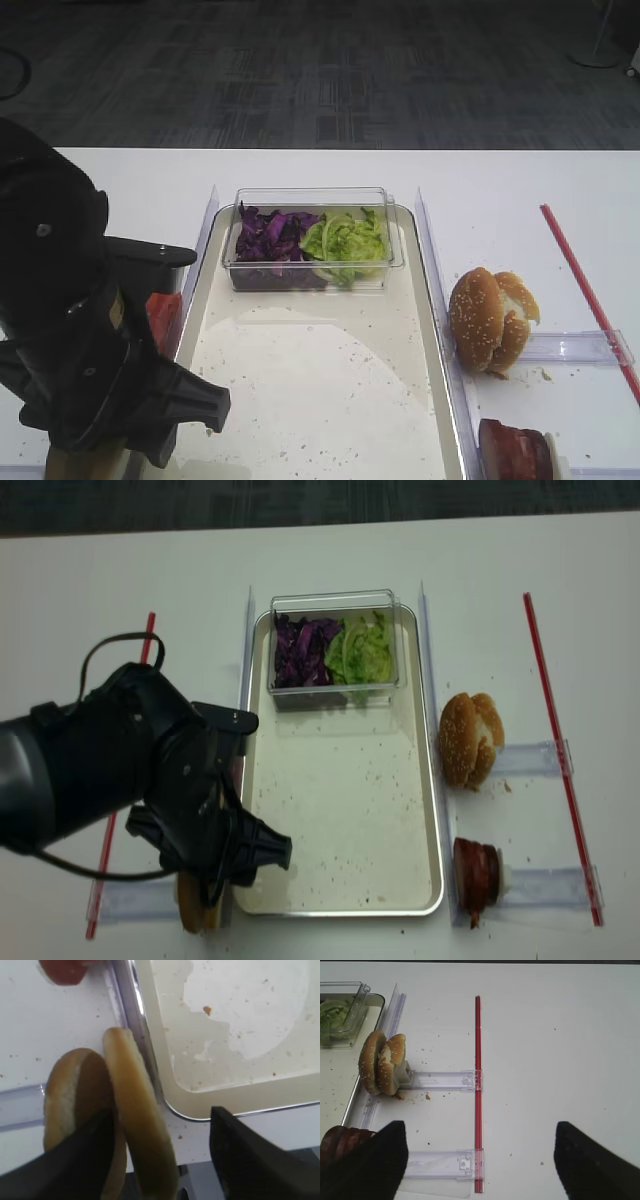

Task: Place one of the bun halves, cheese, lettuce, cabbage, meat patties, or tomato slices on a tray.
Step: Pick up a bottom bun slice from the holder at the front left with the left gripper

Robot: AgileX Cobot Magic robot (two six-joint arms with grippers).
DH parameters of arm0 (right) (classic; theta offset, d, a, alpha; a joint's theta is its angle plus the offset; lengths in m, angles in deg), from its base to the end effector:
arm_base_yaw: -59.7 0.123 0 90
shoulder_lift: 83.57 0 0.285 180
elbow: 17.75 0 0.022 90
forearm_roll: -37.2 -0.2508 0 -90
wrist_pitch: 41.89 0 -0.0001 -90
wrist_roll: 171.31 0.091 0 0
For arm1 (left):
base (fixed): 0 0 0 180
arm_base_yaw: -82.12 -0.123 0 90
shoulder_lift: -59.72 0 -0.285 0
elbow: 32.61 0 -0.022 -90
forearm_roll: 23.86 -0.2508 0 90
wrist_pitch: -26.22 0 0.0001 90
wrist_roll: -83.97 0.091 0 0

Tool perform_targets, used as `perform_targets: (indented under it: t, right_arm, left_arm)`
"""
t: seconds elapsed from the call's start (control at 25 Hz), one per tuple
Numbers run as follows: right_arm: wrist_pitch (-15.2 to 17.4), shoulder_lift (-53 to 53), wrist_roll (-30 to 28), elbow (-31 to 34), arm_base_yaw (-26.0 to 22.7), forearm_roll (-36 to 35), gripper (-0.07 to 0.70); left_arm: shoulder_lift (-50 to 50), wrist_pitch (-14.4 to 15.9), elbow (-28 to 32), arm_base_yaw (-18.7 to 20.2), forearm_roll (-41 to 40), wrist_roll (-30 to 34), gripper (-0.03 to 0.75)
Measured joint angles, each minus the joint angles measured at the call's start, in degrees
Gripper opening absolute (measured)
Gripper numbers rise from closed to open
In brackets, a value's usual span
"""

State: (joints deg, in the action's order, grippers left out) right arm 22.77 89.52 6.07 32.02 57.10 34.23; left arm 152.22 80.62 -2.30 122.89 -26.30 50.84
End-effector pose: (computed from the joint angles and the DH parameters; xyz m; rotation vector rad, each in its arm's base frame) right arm -0.0076 0.0046 0.2661 -0.0047 2.1166 0.0086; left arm 0.1834 -0.1540 0.1995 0.2421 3.0720 -0.0017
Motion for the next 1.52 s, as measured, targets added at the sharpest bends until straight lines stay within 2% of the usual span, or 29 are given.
perform_targets:
  t: [0.12, 0.24, 0.56, 0.76, 1.04, 1.52]
  right_arm:
    - [0.00, 0.00, 0.00, 0.00, 0.00, 0.00, 0.614]
    - [0.00, 0.00, 0.00, 0.00, 0.00, 0.00, 0.614]
    - [0.00, 0.00, 0.00, 0.00, 0.00, 0.00, 0.614]
    - [0.00, 0.00, 0.00, 0.00, 0.00, 0.00, 0.614]
    - [0.00, 0.00, 0.00, 0.00, 0.00, 0.00, 0.614]
    - [0.00, 0.00, -0.18, 0.00, 0.00, 0.00, 0.614]
  left_arm:
    - [0.36, -0.10, 0.00, 0.00, -0.47, 0.00, 0.385]
    - [0.36, 0.27, 0.00, 0.00, -1.55, 0.00, 0.349]
    - [0.36, 2.24, 0.00, 0.00, -4.67, -1.18, 0.172]
    - [0.36, 2.46, 0.00, 0.00, -4.78, -1.21, 0.101]
    - [0.36, 2.46, 0.00, 0.00, -4.78, -1.21, 0.066]
    - [-1.93, 3.82, -0.82, 0.00, -4.82, -1.07, 0.062]
